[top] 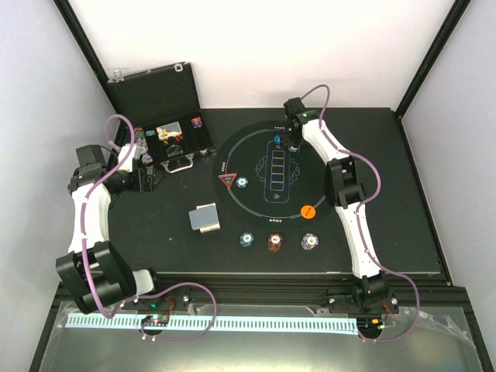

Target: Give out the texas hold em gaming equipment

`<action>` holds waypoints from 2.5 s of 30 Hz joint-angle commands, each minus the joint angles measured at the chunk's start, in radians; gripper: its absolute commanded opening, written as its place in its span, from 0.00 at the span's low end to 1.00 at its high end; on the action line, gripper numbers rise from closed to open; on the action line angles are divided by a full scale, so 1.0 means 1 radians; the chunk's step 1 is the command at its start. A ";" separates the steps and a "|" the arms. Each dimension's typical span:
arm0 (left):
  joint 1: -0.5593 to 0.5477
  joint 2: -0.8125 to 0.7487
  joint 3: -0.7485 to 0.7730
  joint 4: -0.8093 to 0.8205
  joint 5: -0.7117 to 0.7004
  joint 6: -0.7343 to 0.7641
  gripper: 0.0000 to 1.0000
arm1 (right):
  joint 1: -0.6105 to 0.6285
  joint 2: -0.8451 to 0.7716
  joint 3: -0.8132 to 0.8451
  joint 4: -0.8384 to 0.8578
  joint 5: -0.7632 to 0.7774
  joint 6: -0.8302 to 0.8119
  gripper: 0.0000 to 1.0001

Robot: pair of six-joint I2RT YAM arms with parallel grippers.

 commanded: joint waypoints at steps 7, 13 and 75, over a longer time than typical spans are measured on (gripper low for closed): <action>0.007 -0.016 0.048 -0.035 0.020 0.013 0.99 | 0.079 -0.258 -0.085 -0.045 0.019 -0.022 0.79; 0.009 -0.017 0.055 -0.059 -0.010 0.028 0.99 | 0.320 -0.564 -0.496 0.063 0.069 -0.028 0.85; 0.015 -0.035 0.035 -0.049 0.004 0.036 0.99 | 0.764 -0.658 -1.079 0.199 -0.059 0.162 0.41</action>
